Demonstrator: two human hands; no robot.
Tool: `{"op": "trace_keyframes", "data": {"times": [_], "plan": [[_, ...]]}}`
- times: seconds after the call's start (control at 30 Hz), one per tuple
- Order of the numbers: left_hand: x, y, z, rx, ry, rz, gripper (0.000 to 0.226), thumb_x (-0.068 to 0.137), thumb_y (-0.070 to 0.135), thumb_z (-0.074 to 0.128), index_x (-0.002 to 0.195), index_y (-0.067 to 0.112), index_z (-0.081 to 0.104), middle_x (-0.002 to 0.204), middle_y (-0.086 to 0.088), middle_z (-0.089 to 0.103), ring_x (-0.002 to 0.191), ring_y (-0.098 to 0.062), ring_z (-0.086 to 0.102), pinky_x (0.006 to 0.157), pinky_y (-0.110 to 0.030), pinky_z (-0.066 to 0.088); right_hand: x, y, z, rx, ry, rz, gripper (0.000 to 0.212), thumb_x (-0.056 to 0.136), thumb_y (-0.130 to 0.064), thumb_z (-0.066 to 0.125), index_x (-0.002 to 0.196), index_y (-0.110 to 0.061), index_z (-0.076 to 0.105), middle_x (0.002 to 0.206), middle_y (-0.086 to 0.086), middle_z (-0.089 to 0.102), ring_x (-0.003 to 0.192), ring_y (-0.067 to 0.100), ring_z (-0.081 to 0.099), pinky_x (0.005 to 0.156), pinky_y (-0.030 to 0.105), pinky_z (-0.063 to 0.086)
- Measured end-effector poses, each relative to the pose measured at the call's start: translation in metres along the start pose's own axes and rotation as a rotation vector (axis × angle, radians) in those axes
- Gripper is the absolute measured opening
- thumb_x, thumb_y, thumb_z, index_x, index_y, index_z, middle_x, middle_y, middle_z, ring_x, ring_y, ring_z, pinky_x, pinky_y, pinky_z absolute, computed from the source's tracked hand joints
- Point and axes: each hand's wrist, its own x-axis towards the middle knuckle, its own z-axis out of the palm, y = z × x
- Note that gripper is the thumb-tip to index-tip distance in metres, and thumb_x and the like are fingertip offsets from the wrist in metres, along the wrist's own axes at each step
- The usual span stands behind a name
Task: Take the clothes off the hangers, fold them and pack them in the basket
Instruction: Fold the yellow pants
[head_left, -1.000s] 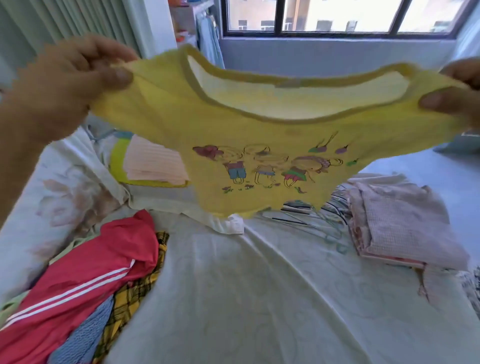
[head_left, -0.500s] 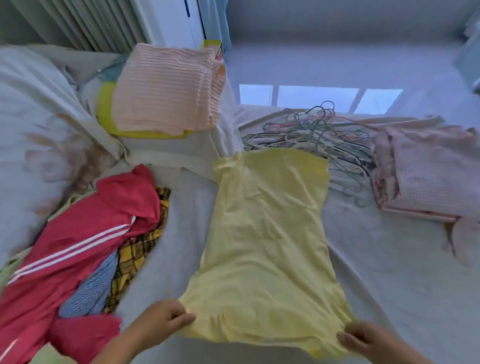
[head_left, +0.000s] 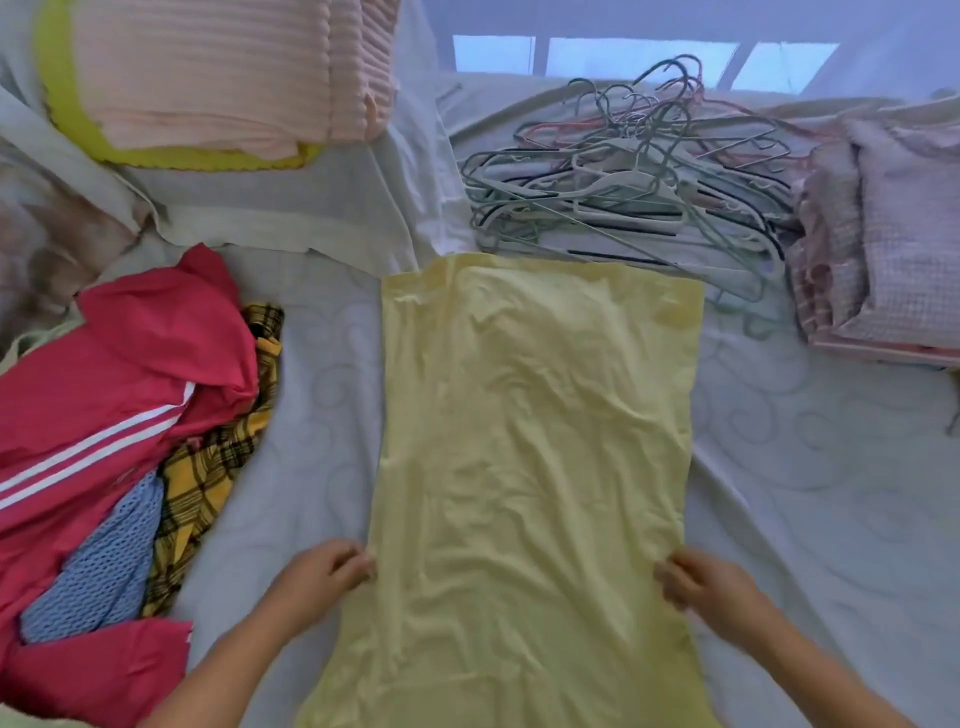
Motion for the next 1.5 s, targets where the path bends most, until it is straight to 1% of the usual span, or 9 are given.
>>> {"op": "trace_keyframes", "data": {"times": [0.1,0.2,0.3,0.5,0.73,1.0,1.17,1.37,1.5], "plan": [[0.072,0.047,-0.033,-0.286,0.322,-0.02,0.014,0.095,0.016,0.052,0.092,0.008,0.063,0.09,-0.007,0.067,0.085,-0.018,0.058,0.074,-0.025,0.043,0.082,-0.014,-0.047,0.395,0.367,0.129,0.026,0.092,-0.023,0.055,0.074,-0.005,0.057,0.072,0.008,0.058,0.075,0.025,0.058,0.073,0.039,0.044],[0.125,0.083,-0.051,-0.842,0.314,-0.088,0.021,0.099,0.016,0.044,0.083,0.01,0.056,0.066,0.001,0.066,0.06,-0.009,0.062,0.056,-0.015,0.049,0.16,-0.018,-0.071,0.631,0.528,0.239,0.049,0.079,-0.049,0.062,0.09,-0.001,0.055,0.092,0.013,0.057,0.09,0.026,0.056,0.072,0.035,0.04],[0.174,0.112,-0.066,-1.073,0.299,-0.152,0.019,0.096,0.018,0.048,0.081,0.011,0.056,0.055,0.002,0.066,0.049,-0.009,0.062,0.045,-0.018,0.051,0.202,-0.031,-0.088,0.837,0.545,0.238,0.042,0.084,-0.034,0.065,0.113,-0.005,0.058,0.106,0.008,0.06,0.098,0.02,0.058,0.074,0.03,0.048],[0.217,0.085,-0.101,-0.821,0.501,-0.165,0.017,0.089,0.005,0.058,0.074,0.013,0.056,0.065,0.001,0.063,0.059,-0.01,0.058,0.075,-0.033,0.047,0.223,-0.007,-0.101,0.72,0.647,0.213,0.054,0.07,-0.033,0.058,0.109,0.005,0.058,0.097,0.014,0.059,0.086,0.019,0.052,0.074,0.033,0.043],[0.211,0.087,-0.113,-0.93,0.284,-0.108,0.013,0.089,0.029,0.061,0.083,0.017,0.058,0.057,0.011,0.068,0.051,-0.003,0.064,0.05,-0.017,0.051,0.198,-0.056,-0.063,-0.111,0.817,-0.291,0.067,0.09,-0.042,0.037,0.145,-0.006,0.026,0.154,0.019,0.017,0.143,0.032,0.014,0.114,0.032,0.002],[0.217,0.148,-0.131,-0.672,0.916,0.227,0.021,0.076,0.015,0.063,0.071,0.024,0.044,0.071,0.008,0.049,0.062,-0.004,0.046,0.068,-0.024,0.044,0.218,-0.053,-0.029,-0.324,0.51,-0.195,0.08,0.08,-0.063,-0.001,0.15,-0.025,0.005,0.158,0.003,-0.008,0.145,0.017,-0.01,0.114,0.031,-0.012],[0.175,0.221,-0.047,-0.443,0.352,0.412,0.046,0.085,0.023,0.066,0.123,0.009,0.045,0.122,-0.006,0.048,0.095,-0.018,0.055,0.073,-0.019,0.046,0.212,-0.054,-0.04,-0.231,0.431,-0.212,0.087,0.073,-0.068,0.004,0.15,-0.027,0.012,0.159,0.002,-0.005,0.145,0.016,-0.008,0.114,0.031,-0.01],[0.092,0.078,0.017,-0.142,0.568,0.174,0.063,0.074,0.051,0.056,0.11,-0.001,0.055,0.102,-0.017,0.054,0.094,-0.033,0.054,0.082,-0.027,0.038,0.192,-0.083,-0.061,0.173,0.642,-0.272,0.053,0.088,-0.04,0.04,0.125,-0.005,0.053,0.138,0.016,0.041,0.129,0.03,0.036,0.108,0.044,0.028],[0.019,0.005,0.049,-0.156,0.425,-0.01,0.073,0.056,0.081,0.046,0.094,0.021,0.058,0.089,0.003,0.056,0.084,-0.019,0.057,0.078,-0.036,0.049,0.197,-0.141,-0.053,0.698,0.413,-0.194,0.021,0.095,-0.029,0.049,0.097,-0.01,0.058,0.089,0.009,0.058,0.07,0.016,0.057,0.058,0.026,0.05]]}}
